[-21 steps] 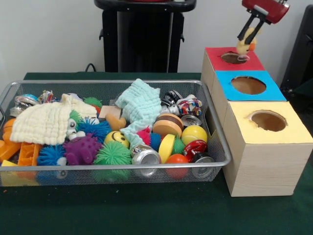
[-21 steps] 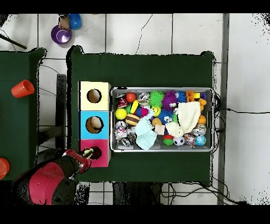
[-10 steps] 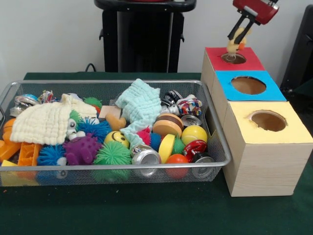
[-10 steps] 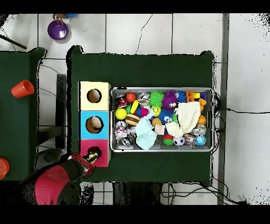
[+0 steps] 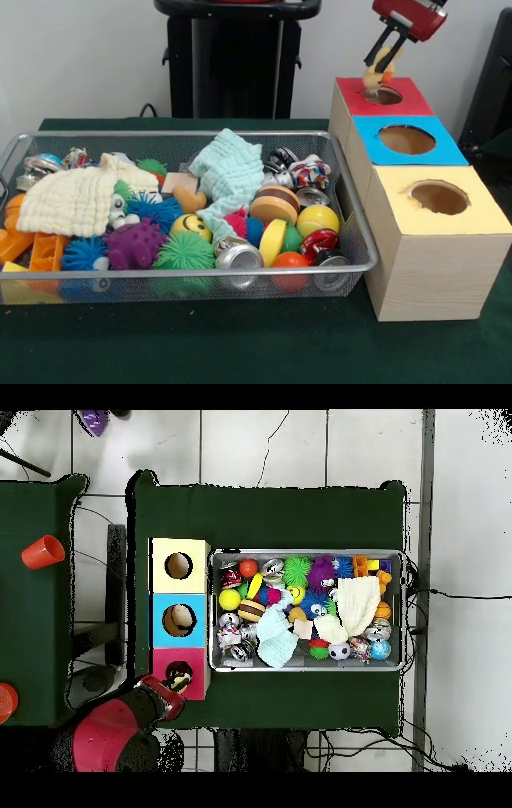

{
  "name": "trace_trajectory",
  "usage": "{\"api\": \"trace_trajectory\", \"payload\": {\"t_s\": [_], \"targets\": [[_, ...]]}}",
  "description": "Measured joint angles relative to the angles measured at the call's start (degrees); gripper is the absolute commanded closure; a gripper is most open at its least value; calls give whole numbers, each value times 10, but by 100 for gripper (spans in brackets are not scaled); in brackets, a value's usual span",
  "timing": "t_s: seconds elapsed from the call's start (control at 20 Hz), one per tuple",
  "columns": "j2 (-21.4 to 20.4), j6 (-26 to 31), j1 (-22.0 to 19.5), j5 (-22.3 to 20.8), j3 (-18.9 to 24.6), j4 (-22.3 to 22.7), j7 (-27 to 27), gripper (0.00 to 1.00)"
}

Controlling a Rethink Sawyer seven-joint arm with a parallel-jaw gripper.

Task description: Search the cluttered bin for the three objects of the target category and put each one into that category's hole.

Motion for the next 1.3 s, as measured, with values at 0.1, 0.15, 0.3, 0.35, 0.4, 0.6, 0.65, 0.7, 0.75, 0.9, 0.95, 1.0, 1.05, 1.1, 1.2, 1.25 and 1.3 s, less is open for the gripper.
{"api": "trace_trajectory", "payload": {"t_s": [0.1, 0.15, 0.3, 0.35, 0.4, 0.6, 0.65, 0.7, 0.75, 0.9, 0.95, 1.0, 1.05, 1.1, 1.2, 1.25, 1.3], "targets": [[0, -6, -1, 0, 0, 2, 0, 100], [1, -7, -2, 0, 0, 3, 0, 100], [1, -11, -3, 0, 0, 3, 0, 100], [2, -11, -3, 1, 0, 3, 0, 100], [2, -11, -3, 1, 0, 3, 0, 100], [3, -11, -3, 2, 0, 3, 0, 100], [4, -11, -3, 3, 0, 3, 0, 100], [4, -11, -4, 3, 0, 3, 0, 100], [5, -11, -4, 3, 0, 3, 0, 100], [6, -11, -4, 5, 0, 3, 0, 0], [7, -11, -4, 6, 0, 3, 0, 0], [7, -11, -4, 7, 0, 3, 0, 0], [8, -11, -4, 7, 0, 3, 0, 0], [9, -11, -4, 8, 0, 3, 0, 0], [11, -11, -4, 10, 0, 3, 0, 0], [12, -11, -4, 10, 0, 3, 0, 0], [14, -11, -4, 11, 0, 3, 0, 0]]}}
